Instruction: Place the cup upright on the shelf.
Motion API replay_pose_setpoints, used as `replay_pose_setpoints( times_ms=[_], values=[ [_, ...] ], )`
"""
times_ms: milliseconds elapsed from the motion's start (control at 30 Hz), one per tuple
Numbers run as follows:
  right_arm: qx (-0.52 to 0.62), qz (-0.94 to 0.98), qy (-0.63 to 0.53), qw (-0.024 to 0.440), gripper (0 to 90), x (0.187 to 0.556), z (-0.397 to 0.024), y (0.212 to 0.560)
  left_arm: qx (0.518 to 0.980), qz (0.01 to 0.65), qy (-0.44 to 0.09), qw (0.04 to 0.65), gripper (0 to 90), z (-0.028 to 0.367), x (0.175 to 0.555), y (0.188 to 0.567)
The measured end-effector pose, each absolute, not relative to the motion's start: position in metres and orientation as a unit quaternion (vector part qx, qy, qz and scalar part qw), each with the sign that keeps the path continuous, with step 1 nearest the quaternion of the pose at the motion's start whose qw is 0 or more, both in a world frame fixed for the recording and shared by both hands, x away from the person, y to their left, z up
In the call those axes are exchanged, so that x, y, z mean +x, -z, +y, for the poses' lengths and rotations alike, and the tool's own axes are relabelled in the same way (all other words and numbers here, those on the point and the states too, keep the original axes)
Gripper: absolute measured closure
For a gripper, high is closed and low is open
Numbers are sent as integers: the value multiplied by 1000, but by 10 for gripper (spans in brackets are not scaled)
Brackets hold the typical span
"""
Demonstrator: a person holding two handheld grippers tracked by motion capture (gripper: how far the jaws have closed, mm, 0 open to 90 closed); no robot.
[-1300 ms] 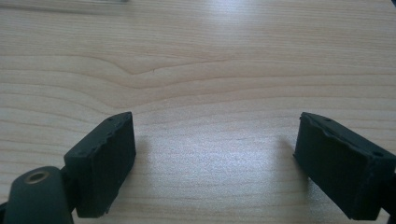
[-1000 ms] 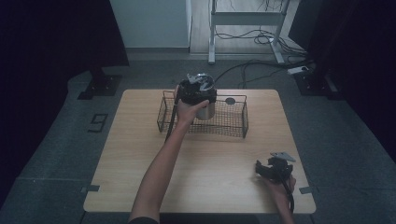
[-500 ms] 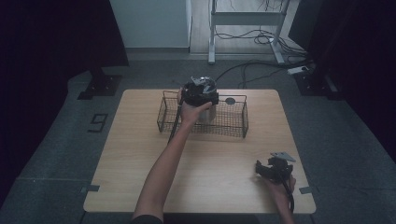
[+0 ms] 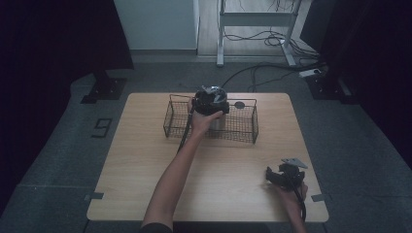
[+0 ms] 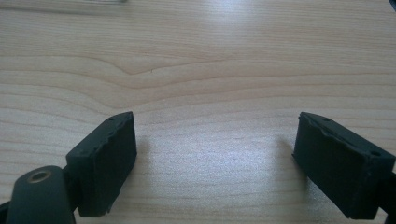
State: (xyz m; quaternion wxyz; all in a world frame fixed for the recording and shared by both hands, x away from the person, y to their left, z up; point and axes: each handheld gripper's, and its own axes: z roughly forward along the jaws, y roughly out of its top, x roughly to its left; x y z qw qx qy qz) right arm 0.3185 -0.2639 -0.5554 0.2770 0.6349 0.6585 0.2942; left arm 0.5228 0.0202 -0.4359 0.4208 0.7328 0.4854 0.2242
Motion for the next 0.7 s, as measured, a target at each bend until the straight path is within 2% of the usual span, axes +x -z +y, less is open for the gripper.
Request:
replay_pose_setpoints(
  times_ms=[700],
  values=[
    [635,658,-294,277,129,319,-264,555,740,486,-223,408,34,17,522,458]
  ],
)
